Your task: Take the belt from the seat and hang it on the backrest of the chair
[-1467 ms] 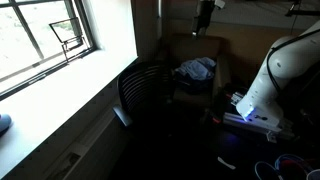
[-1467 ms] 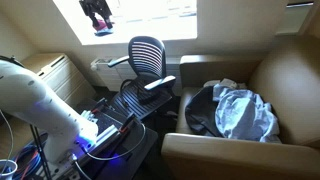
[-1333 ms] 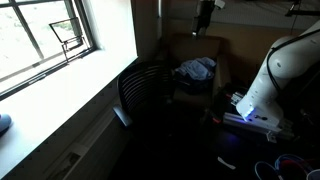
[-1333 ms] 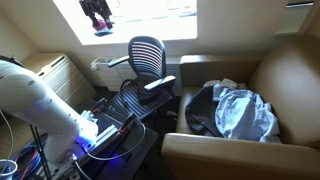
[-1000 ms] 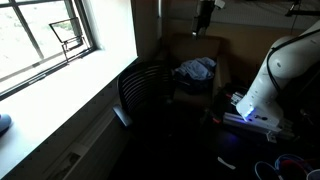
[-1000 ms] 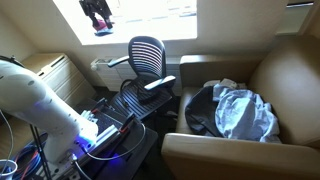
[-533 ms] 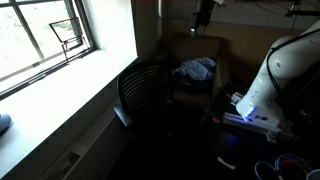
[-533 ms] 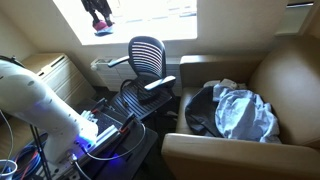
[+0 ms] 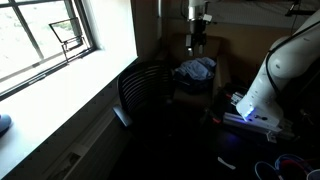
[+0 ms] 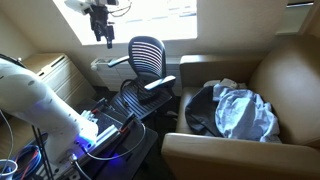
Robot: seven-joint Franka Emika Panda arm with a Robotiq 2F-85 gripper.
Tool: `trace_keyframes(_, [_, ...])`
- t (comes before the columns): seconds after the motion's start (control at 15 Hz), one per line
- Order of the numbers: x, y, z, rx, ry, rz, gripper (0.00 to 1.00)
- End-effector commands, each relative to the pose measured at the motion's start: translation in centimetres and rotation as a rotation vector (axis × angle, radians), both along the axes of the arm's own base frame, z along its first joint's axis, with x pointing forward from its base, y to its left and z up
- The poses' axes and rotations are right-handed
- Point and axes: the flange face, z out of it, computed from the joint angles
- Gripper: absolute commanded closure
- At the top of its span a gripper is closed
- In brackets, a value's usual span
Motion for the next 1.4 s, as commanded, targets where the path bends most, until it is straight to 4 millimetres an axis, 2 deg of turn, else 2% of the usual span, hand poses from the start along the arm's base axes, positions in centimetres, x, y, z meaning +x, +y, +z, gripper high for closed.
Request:
trace_keyframes(0.0, [-0.9,8.6,-1.2,0.023,0.164,0.090,0.00])
trace_keyframes(0.13, [-1.5,13.1,-0.4,-0.059,0.112,-0.015,0.00])
trace_keyframes(0.2, [-1.4,10.4,-1.4,-0.023,0.128,0.039,0.00])
trace_keyframes(0.27, [-1.8,12.1,-1.1,-0.045,0.124,0.043,0.00])
trace_keyframes(0.33, [-1.9,12.4,-1.1,-0.048,0.123,0.051,0.00])
trace_keyframes(0.47, [-1.8,11.4,-0.9,-0.051,0.096,0.005,0.00])
trace_keyframes(0.53, [-1.2,12.3,-2.0,-0.089,0.055,-0.054,0.00])
trace_keyframes(0.6, [-0.6,13.7,-3.4,-0.124,0.010,-0.074,0.00])
trace_keyframes(0.67, [-0.1,16.1,-4.8,-0.161,-0.040,-0.054,0.00])
trace_keyframes(0.93, [-0.1,22.2,-12.0,-0.312,-0.169,0.001,0.00])
trace_keyframes(1.0, [0.1,23.2,-14.2,-0.350,-0.180,0.008,0.00])
trace_keyframes(1.2, [0.5,23.6,-20.9,-0.470,-0.113,-0.021,0.00])
trace_keyframes(1.27, [0.6,23.2,-23.2,-0.455,-0.009,-0.012,0.00])
trace_keyframes(1.33, [1.1,23.3,-25.2,-0.403,0.017,0.030,0.00])
